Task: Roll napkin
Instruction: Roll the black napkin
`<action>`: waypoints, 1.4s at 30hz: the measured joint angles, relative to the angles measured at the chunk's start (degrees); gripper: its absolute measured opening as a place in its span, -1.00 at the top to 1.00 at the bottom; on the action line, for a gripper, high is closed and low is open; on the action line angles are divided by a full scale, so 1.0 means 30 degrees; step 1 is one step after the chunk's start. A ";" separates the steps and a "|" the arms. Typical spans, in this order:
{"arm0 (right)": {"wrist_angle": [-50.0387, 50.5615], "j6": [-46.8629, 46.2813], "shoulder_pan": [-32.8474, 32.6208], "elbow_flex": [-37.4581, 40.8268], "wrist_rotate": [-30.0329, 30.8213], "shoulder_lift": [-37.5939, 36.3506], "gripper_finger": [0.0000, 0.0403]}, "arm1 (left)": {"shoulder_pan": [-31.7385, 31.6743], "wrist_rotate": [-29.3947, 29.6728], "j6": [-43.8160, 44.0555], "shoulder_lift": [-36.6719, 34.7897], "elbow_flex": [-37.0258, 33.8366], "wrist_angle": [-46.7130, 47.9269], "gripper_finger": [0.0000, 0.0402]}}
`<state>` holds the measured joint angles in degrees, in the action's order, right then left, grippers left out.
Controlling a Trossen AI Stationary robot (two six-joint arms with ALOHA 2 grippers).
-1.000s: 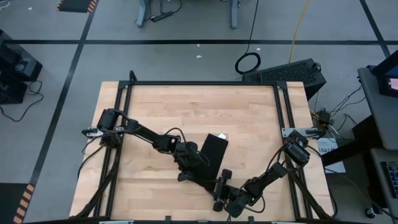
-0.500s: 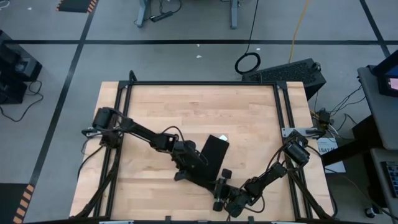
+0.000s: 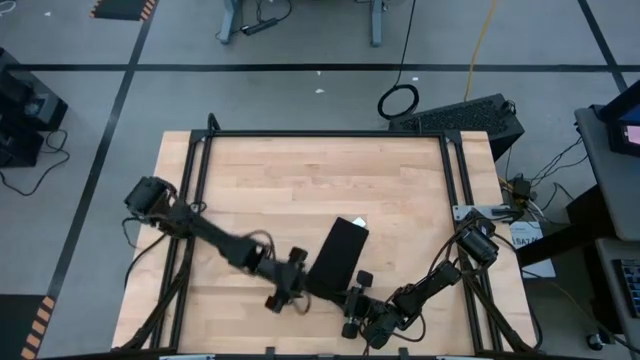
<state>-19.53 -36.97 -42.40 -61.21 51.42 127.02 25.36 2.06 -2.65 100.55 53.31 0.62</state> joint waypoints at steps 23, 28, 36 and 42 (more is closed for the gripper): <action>0.0044 -0.0490 -0.0013 0.0022 -0.0169 0.0015 0.63 | 0.1827 0.6218 -0.1128 0.3082 0.0033 -0.2818 -0.17; 0.0041 -0.0438 -0.0020 0.0022 -0.0168 0.0015 0.63 | 0.1182 0.5026 -0.0620 0.3082 0.0047 -0.2822 0.20; 0.0066 0.0217 -0.0046 0.0047 -0.0204 -0.0114 0.46 | -0.0060 0.2414 0.0145 0.3002 0.0069 -0.2676 0.86; 0.1891 0.0795 -0.0313 0.0097 -0.0257 -0.1135 0.08 | -0.1089 -0.0949 0.1827 0.2987 0.0091 -0.2632 0.78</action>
<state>-13.86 -34.59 -43.34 -60.92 50.65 123.62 22.09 -0.79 2.83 109.51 53.58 -7.28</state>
